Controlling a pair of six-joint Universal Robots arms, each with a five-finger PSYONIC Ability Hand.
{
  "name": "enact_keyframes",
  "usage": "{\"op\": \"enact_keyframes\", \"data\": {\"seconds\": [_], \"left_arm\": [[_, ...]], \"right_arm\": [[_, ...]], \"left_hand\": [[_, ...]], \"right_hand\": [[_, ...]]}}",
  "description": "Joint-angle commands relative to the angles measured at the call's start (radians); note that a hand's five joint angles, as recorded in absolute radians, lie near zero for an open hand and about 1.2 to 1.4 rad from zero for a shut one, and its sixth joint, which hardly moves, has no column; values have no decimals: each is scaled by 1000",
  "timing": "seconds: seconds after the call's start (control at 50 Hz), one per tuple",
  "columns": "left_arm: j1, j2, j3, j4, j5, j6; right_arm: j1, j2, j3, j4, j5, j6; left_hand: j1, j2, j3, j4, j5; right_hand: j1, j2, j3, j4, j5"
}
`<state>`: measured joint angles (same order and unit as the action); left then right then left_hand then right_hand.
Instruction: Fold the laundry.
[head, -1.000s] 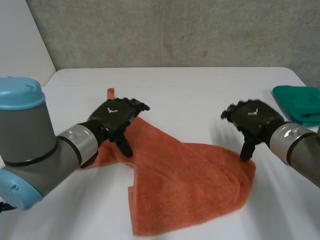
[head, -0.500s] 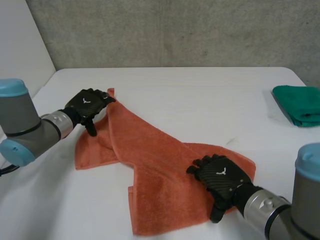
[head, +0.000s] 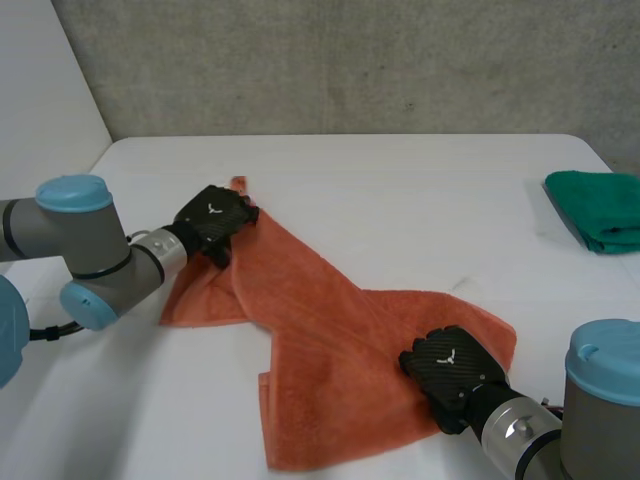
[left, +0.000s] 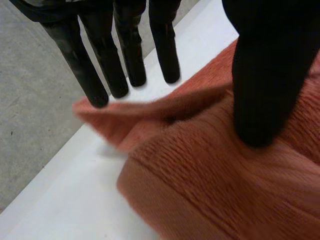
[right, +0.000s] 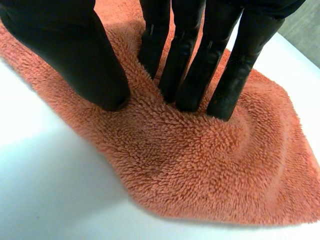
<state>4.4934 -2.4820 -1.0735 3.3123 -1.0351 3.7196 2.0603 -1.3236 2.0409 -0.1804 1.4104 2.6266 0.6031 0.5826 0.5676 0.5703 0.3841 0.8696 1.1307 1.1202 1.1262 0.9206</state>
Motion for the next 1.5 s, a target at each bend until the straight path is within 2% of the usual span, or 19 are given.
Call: {"op": "enact_keyframes", "data": {"seconds": [0.02, 0.04, 0.18, 0.24, 0.32, 0.42, 0.54, 0.64, 0.74, 0.82, 0.86, 0.88, 0.92, 1.0, 1.08, 1.1, 1.24, 1.34, 1.5], "left_arm": [[-11, -3, 7, 9, -78, 37], [-14, 0, 3, 16, -91, 55], [-43, 38, -42, 101, -184, 226], [-57, 61, -43, 144, -212, 237], [-82, 109, -45, 222, -253, 192], [-94, 259, -101, 306, -325, 36], [-98, 460, -247, 313, -368, -82], [-144, 607, -443, 262, -376, -99], [-232, 693, -650, 204, -382, -90], [-250, 707, -704, 159, -420, -89], [-252, 713, -707, 139, -462, -86], [-250, 722, -707, 119, -503, -86], [-247, 735, -703, 107, -534, -86], [-238, 773, -688, 104, -551, -84], [-218, 807, -668, 104, -550, -86], [-215, 811, -665, 104, -550, -86], [-210, 825, -615, 108, -548, -87], [-207, 811, -574, 110, -548, -89], [-207, 779, -540, 112, -550, -90]], "right_arm": [[-16, -2, -28, -1, 4, -29], [-16, -3, -36, -2, 4, -33], [-19, -23, -172, -4, 4, -74], [-17, -22, -269, -4, -2, -76], [-23, -13, -426, -4, 4, -69], [-62, 4, -629, -5, 1, -54], [-66, 93, -885, 19, 7, 52], [-126, 211, -1092, 200, -7, 138], [-134, 345, -1203, 389, -31, 136], [-137, 382, -1193, 499, -45, 139], [-135, 382, -1171, 522, -45, 142], [-134, 374, -1130, 529, -42, 144], [-141, 365, -1069, 527, -42, 144], [-143, 313, -894, 487, -44, 179], [-129, 157, -705, 426, -51, 288], [-121, 98, -627, 401, -60, 338], [-28, -5, -417, 334, -143, 495], [92, 12, -384, 259, -146, 532], [239, 202, -450, 147, -76, 529]], "left_hand": [[707, 727, 742, 739, 751], [792, 813, 828, 825, 837], [793, 814, 829, 826, 838], [793, 814, 829, 826, 838], [793, 814, 829, 826, 838], [793, 814, 829, 826, 838], [793, 814, 829, 826, 838], [793, 814, 829, 826, 838], [793, 814, 829, 826, 838], [793, 814, 829, 826, 838], [793, 814, 829, 826, 838], [793, 814, 829, 826, 838], [793, 814, 829, 826, 838], [793, 814, 829, 826, 838], [793, 814, 829, 826, 838], [793, 814, 829, 826, 838], [793, 814, 829, 826, 838], [793, 814, 829, 826, 838], [793, 814, 829, 826, 838]], "right_hand": [[527, 266, 276, 270, 301], [527, 266, 276, 270, 301], [527, 266, 276, 270, 301], [527, 266, 276, 270, 301], [527, 266, 276, 270, 301], [527, 266, 276, 270, 301], [527, 266, 276, 270, 301], [527, 266, 276, 270, 301], [527, 266, 276, 270, 301], [504, 243, 254, 248, 279], [57, -204, -193, -199, -168], [-358, -619, -608, -614, -583], [-587, -848, -838, -844, -813], [-623, -884, -874, -880, -849], [-603, -864, -853, -859, -828], [-594, -855, -844, -851, -819], [-576, -837, -827, -833, -802], [-553, -814, -803, -809, -778], [-450, -711, -701, -707, -676]]}}
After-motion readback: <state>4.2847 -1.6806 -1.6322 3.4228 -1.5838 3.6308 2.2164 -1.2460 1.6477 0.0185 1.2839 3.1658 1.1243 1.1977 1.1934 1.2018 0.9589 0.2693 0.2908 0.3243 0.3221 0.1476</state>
